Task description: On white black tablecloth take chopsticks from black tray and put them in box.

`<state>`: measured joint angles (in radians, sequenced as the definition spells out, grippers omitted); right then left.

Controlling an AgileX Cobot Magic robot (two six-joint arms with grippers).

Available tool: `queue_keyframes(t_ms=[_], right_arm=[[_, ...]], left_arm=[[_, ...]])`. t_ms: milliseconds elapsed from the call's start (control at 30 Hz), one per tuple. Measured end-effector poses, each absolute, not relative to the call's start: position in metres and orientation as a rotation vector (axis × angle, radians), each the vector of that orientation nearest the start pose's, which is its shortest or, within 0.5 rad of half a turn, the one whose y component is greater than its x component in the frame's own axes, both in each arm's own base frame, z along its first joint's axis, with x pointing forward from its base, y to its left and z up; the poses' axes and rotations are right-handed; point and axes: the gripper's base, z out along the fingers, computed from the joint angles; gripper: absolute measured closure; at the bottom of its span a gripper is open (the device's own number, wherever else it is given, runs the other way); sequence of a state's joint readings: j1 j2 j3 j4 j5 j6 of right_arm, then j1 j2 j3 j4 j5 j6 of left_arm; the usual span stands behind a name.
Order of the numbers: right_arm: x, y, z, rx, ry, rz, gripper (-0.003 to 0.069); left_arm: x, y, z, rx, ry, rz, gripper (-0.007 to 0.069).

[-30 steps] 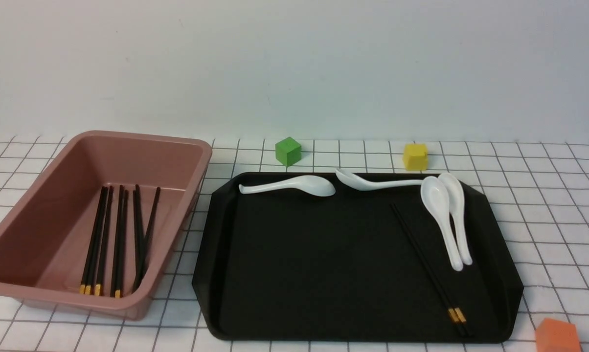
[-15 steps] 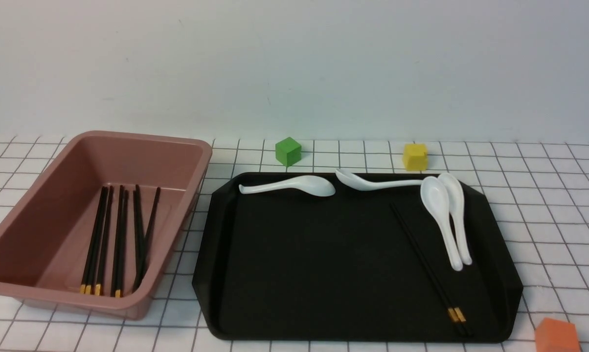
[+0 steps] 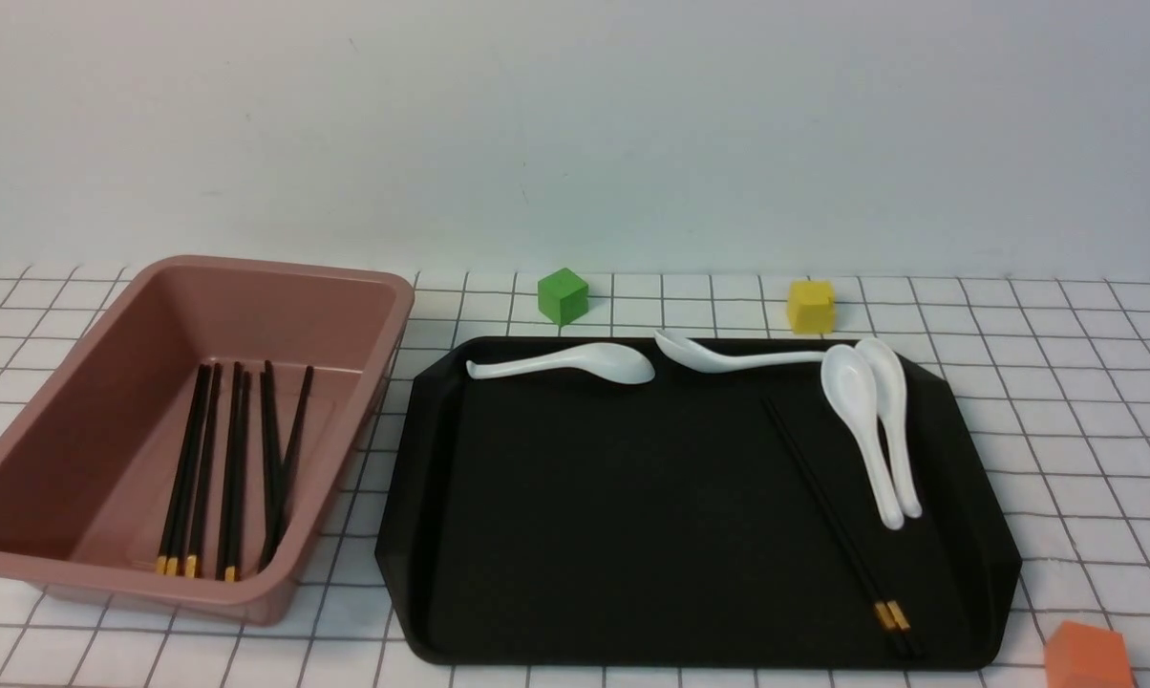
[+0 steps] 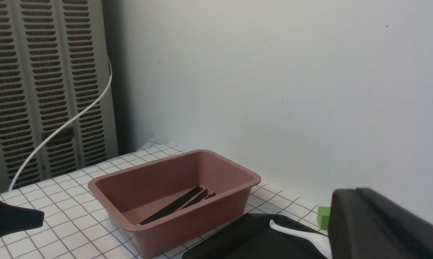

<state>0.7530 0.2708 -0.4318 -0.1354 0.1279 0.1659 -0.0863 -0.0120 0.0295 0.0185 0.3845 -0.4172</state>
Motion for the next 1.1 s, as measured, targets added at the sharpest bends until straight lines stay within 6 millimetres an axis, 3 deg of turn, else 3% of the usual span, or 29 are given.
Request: queue_keyframes(t_ms=[167, 333, 433, 800, 1100], right_arm=[[0.049, 0.044, 0.327, -0.51, 1.391, 0.626, 0.0641], [0.046, 0.041, 0.31, -0.523, 1.392, 0.603, 0.0636], [0.047, 0.038, 0.288, -0.506, 1.425, 0.553, 0.0632], [0.055, 0.013, 0.205, -0.128, 1.558, 0.229, 0.0618], [0.054, 0.003, 0.176, 0.001, 1.822, 0.056, 0.0613]], left_arm=[[0.052, -0.004, 0.169, -0.301, 1.875, -0.326, 0.0386], [0.052, -0.004, 0.169, -0.301, 1.875, -0.326, 0.0386], [0.052, -0.004, 0.169, -0.301, 1.875, -0.326, 0.0386], [0.052, -0.004, 0.169, -0.301, 1.875, -0.326, 0.0386], [0.052, -0.004, 0.169, -0.301, 1.875, -0.326, 0.0386]])
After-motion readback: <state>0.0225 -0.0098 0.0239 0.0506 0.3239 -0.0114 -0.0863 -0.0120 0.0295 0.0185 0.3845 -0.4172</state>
